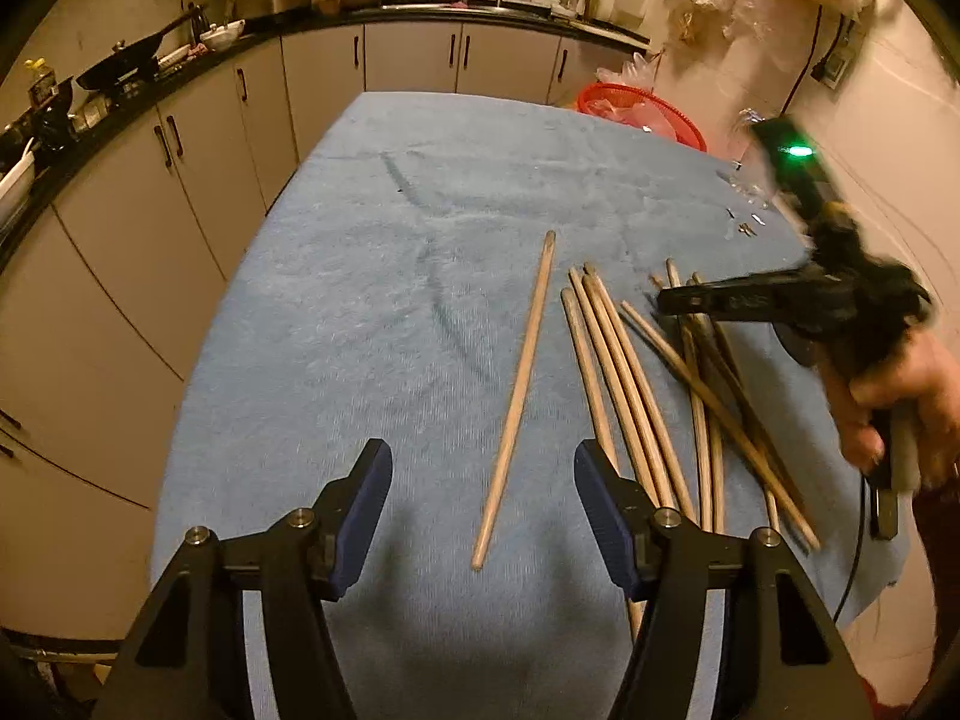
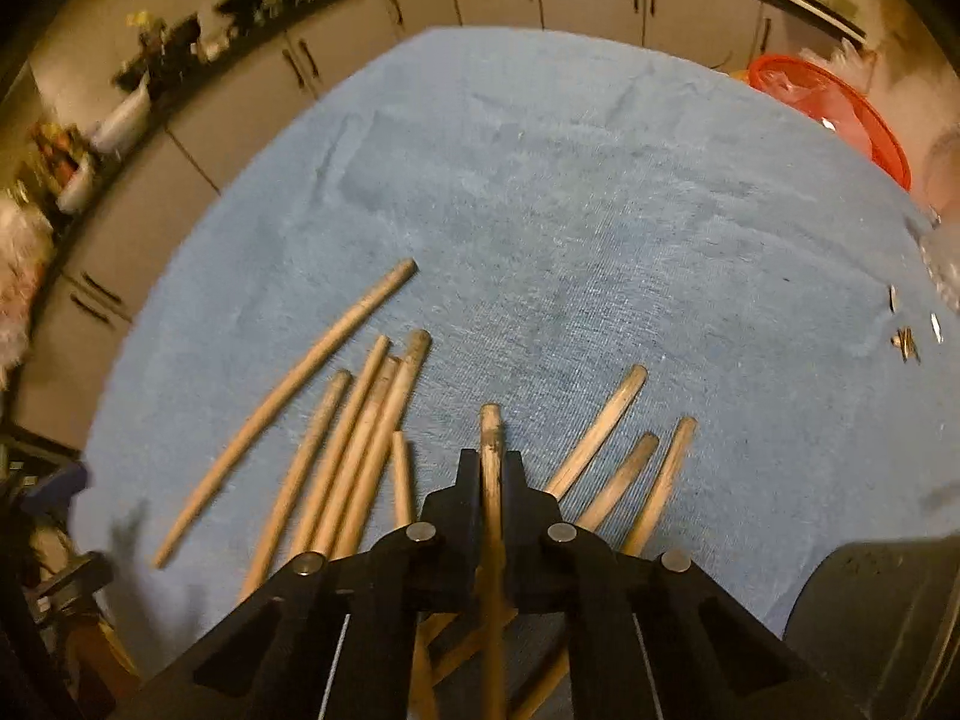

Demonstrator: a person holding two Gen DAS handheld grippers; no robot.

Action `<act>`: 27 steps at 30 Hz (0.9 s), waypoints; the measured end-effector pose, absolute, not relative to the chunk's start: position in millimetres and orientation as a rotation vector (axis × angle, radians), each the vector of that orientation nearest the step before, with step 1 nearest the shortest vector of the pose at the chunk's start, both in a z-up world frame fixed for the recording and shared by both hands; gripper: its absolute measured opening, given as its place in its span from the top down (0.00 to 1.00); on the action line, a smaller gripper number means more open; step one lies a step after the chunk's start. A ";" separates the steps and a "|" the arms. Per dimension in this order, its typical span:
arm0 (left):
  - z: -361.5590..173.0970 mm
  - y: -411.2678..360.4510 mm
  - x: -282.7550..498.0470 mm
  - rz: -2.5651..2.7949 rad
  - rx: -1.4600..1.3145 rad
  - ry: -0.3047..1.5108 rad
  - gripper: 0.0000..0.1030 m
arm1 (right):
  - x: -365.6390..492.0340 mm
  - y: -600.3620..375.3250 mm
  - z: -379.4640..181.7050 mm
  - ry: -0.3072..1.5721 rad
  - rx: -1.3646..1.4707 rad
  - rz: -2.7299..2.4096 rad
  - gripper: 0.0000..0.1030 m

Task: Organize utensils
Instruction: 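Grasp a wooden chopstick with the right tool while the left tool grasps another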

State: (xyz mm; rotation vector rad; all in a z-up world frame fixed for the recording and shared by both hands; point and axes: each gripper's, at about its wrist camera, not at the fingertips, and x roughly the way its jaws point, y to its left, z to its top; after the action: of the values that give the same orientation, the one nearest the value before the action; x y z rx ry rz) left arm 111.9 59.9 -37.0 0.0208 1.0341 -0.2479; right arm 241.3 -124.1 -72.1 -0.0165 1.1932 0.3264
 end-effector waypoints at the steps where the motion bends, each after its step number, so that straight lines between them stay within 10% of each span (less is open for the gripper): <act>1: -38.1 56.2 119.8 -0.255 0.030 1.047 0.37 | 235.6 -128.1 -65.8 1.173 0.006 0.325 0.93; 12: -47.2 2.4 226.5 -0.271 0.158 1.147 0.39 | 166.4 -169.6 5.6 0.947 0.202 0.357 0.93; 27: -82.5 -46.5 285.3 -0.248 0.249 1.268 0.93 | 147.1 -199.9 6.1 0.909 0.314 0.370 0.93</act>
State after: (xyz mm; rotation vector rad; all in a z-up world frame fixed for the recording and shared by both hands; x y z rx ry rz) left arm 285.3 -46.5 -82.5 0.2488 1.2684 -0.2480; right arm 147.1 -199.9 6.1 0.3137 0.9088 0.3701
